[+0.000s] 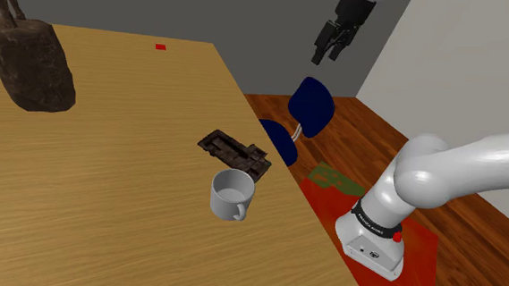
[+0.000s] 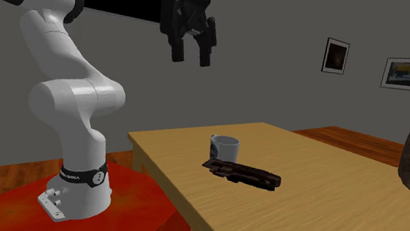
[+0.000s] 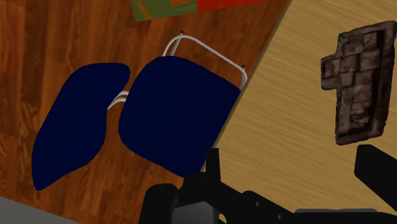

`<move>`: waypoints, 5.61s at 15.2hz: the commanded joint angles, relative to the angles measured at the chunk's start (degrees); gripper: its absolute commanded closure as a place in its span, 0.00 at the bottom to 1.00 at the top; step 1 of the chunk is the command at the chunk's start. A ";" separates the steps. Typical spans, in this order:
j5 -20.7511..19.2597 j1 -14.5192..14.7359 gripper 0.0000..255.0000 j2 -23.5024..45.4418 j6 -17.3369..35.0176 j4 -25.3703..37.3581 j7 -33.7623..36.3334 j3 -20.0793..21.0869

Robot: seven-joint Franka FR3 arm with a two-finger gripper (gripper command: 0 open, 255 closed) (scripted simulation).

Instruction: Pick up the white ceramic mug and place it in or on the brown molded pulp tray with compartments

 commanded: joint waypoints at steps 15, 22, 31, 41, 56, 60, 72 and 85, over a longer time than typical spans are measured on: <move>10.35 6.29 0.00 0.54 15.32 -16.42 14.94 13.13; 15.73 9.85 0.00 7.23 25.30 -19.80 22.65 20.97; 18.71 11.39 0.00 19.62 38.28 -20.04 30.98 30.02; 17.97 10.47 0.00 23.96 44.00 -21.49 31.75 31.58; 18.10 10.61 1.00 23.24 42.97 -21.17 31.60 31.32; 18.41 11.04 1.00 20.56 38.95 -19.76 31.12 30.29; 18.10 11.52 1.00 14.64 27.66 -14.32 30.46 27.57; 13.65 6.48 1.00 15.71 22.51 -9.07 20.84 18.87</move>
